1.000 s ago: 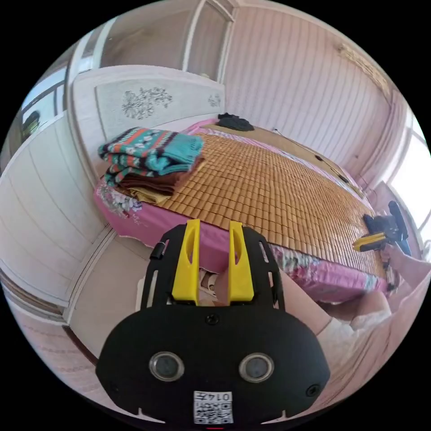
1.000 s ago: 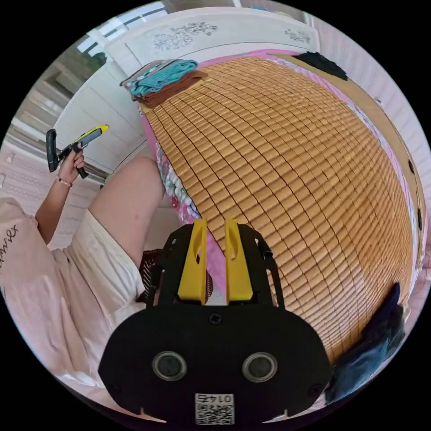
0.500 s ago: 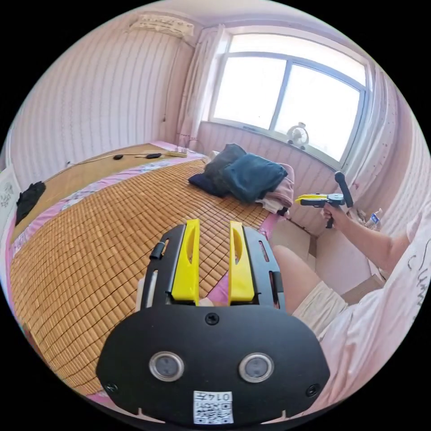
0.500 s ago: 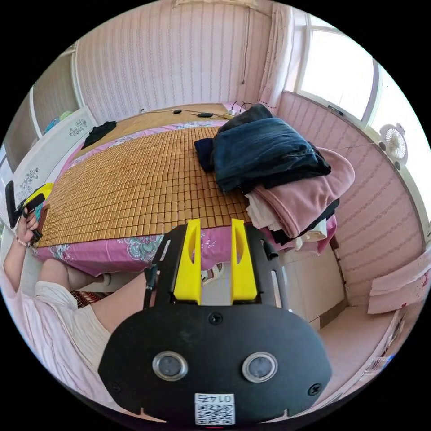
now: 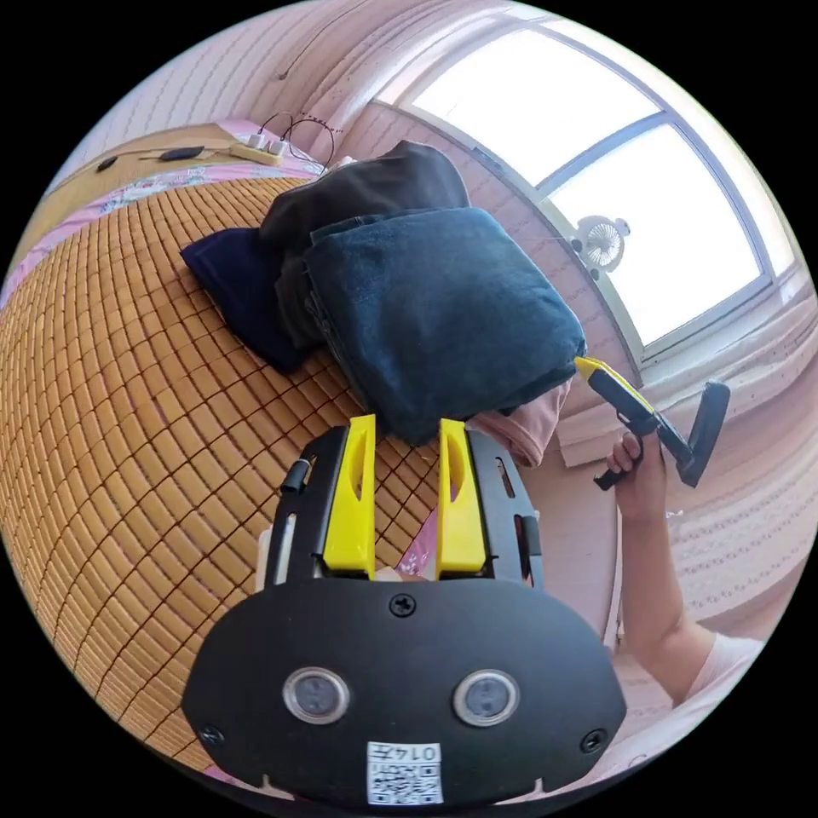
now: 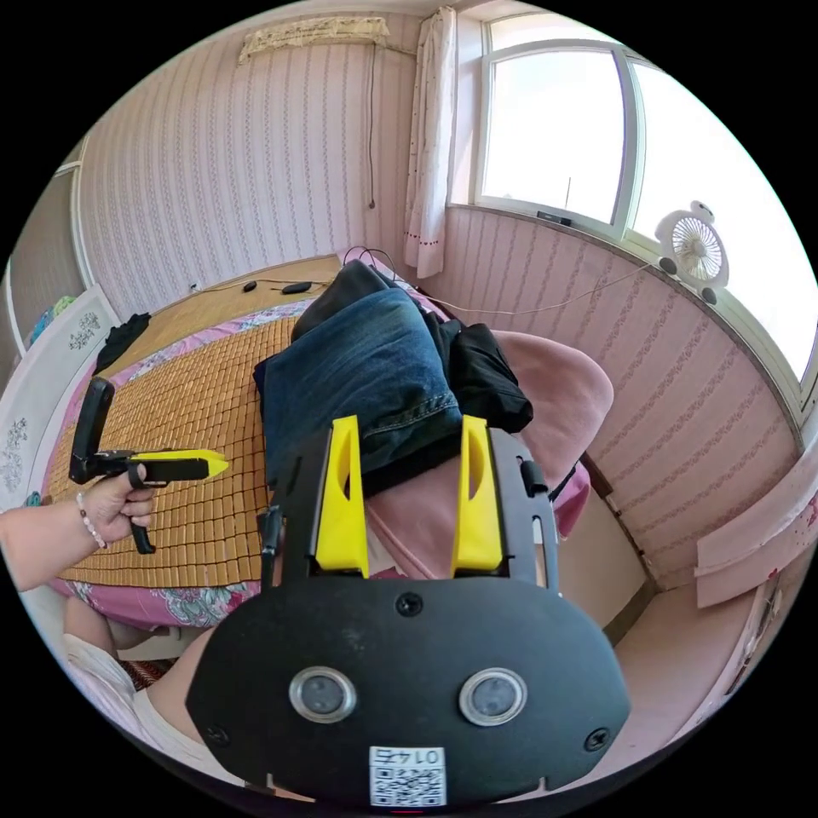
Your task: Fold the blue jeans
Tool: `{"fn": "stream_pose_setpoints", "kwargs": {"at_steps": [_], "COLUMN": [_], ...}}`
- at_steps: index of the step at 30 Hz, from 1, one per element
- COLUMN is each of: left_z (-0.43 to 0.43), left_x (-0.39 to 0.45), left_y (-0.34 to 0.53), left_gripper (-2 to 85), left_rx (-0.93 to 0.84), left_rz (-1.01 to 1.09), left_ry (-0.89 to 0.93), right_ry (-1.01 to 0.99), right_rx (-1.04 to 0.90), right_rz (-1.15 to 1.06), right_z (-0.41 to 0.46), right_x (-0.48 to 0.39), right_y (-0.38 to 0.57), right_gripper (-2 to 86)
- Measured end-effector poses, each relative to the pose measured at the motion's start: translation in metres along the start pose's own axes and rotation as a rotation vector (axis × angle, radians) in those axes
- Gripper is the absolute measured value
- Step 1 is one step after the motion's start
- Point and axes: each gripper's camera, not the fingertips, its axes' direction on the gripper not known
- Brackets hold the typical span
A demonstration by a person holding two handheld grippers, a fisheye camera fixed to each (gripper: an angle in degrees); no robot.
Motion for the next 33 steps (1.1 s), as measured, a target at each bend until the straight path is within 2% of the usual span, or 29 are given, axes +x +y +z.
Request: {"fn": "stream_pose_setpoints", "kwargs": {"at_steps": [2,4,5,7,9,11,15,19,21,24,26,30,33], "left_z": [0.032,0.048,0.049,0.036,0.012,-0.036,-0.126,-0.241,-0.301,-0.411,-0.489,-0.566,-0.604], "left_x": [-0.003,-0.002,0.001,0.007,0.013,0.008,-0.026,-0.046,-0.057,-0.062,-0.048,-0.018,0.019], "left_y": [-0.015,-0.020,-0.022,-0.022,-0.016,0.001,0.043,0.119,0.160,0.223,0.256,0.279,0.273], "left_gripper": [11.9,11.1,7.9,2.4,-0.1,-0.8,-0.9,-1.0,-1.0,-1.0,-1.0,-1.0,-0.9], "left_rx": [-0.034,-0.049,-0.064,-0.029,0.011,0.095,0.228,0.344,0.440,0.629,0.713,0.817,0.911], "left_rz": [-0.071,-0.107,-0.090,-0.071,-0.031,0.008,-0.087,-0.073,-0.110,-0.142,-0.133,-0.070,0.054], "left_ry": [0.062,0.050,0.029,0.053,-0.010,-0.034,0.001,-0.138,-0.180,-0.260,-0.401,-0.507,-0.521], "right_ry": [0.041,0.009,0.008,-0.055,-0.234,-0.368,-0.531,-0.623,-0.734,-0.979,-1.085,-1.233,-1.247], "right_rx": [-0.009,0.010,0.010,0.031,0.087,0.127,0.192,0.212,0.247,0.309,0.327,0.382,0.421], "right_rz": [-0.012,-0.036,-0.056,-0.090,-0.099,-0.116,-0.286,-0.458,-0.523,-0.530,-0.528,-0.517,-0.493], "right_z": [0.004,0.003,0.001,-0.008,-0.026,-0.037,-0.064,-0.089,-0.108,-0.133,-0.146,-0.166,-0.168], "right_x": [0.003,0.004,0.004,0.005,0.007,-0.001,-0.069,-0.154,-0.206,-0.259,-0.289,-0.329,-0.324], "right_y": [0.002,0.006,0.006,0.004,-0.004,-0.012,-0.034,-0.053,-0.062,-0.073,-0.078,-0.082,-0.086], "right_gripper": [10.2,4.1,3.3,2.4,1.6,1.2,0.8,0.7,0.6,0.6,0.6,0.6,0.7]}}
